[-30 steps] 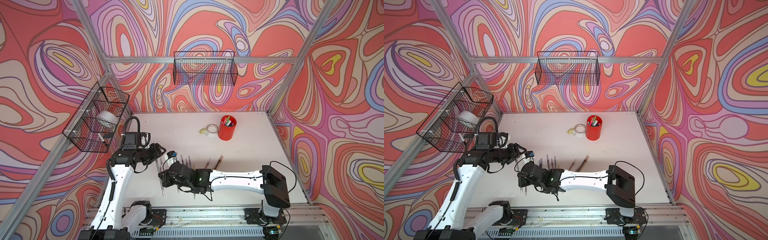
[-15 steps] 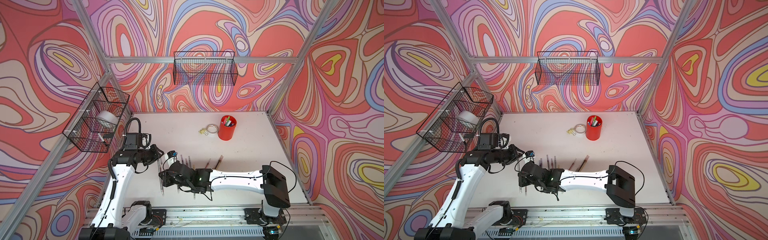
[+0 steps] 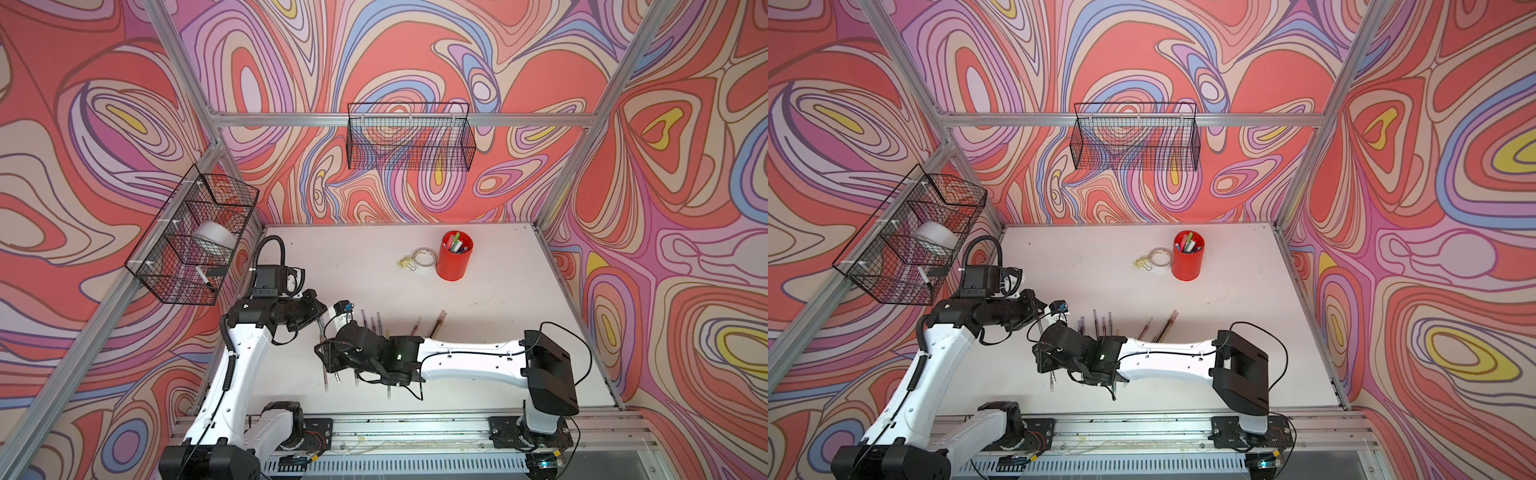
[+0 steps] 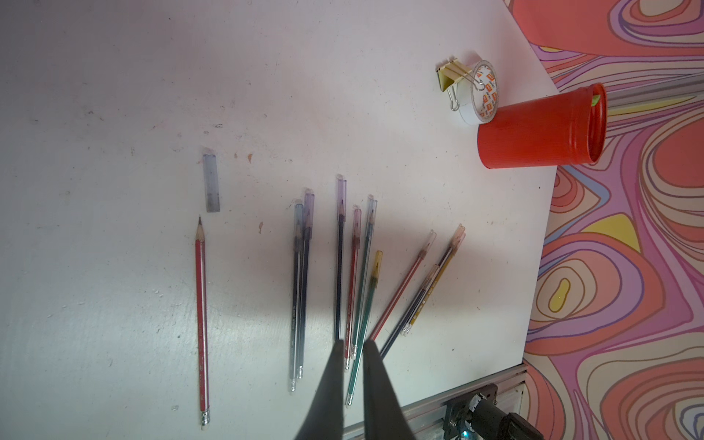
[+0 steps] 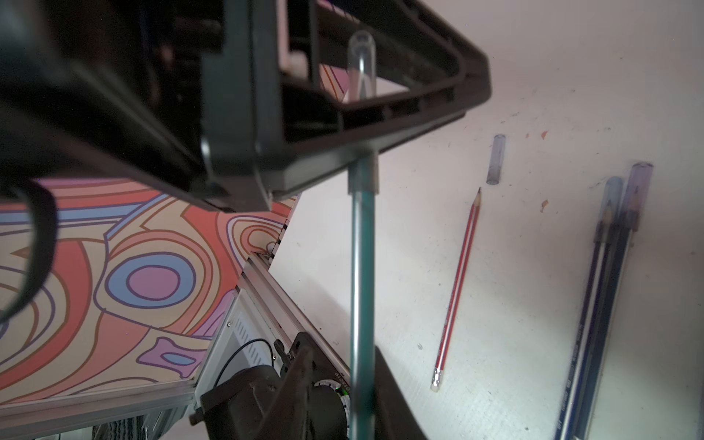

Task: Remove the protective cover of the pencils
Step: Remove the protective sleeve from the pencil.

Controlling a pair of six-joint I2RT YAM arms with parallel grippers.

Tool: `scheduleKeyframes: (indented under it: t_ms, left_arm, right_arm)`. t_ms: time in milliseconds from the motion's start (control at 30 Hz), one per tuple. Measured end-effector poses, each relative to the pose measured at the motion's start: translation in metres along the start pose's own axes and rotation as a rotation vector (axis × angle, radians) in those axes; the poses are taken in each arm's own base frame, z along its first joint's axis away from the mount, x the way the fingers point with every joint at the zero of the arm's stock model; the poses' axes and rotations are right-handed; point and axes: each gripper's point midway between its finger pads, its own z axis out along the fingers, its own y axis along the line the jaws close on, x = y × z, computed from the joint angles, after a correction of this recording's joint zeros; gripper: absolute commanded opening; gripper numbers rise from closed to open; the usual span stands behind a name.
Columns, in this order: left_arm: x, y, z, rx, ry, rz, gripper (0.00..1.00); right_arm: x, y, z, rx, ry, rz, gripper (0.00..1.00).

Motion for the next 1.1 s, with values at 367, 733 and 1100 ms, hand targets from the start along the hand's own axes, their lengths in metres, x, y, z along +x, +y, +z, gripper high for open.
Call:
scheduleKeyframes:
  t_ms: [367,733,1100]
  left_arm:
    - [-0.010,0.005,0.002,-0.071,0.000,0.033,0.00]
    - [-0.080,0.009,0.011,-0.242,-0.070,0.070,0.00]
    - [-0.091,0.035,0.063,-0.348,0.072,0.077,0.00]
  right_arm:
    - [-0.001,-0.009,0.004,0.033,-0.005,0.010,0.00]
    - [0.014,-0.020,0.006,0.052,0.021,0.011,0.00]
    - [0.034,-0.062,0.023,0.202,0.044,0.075,0.00]
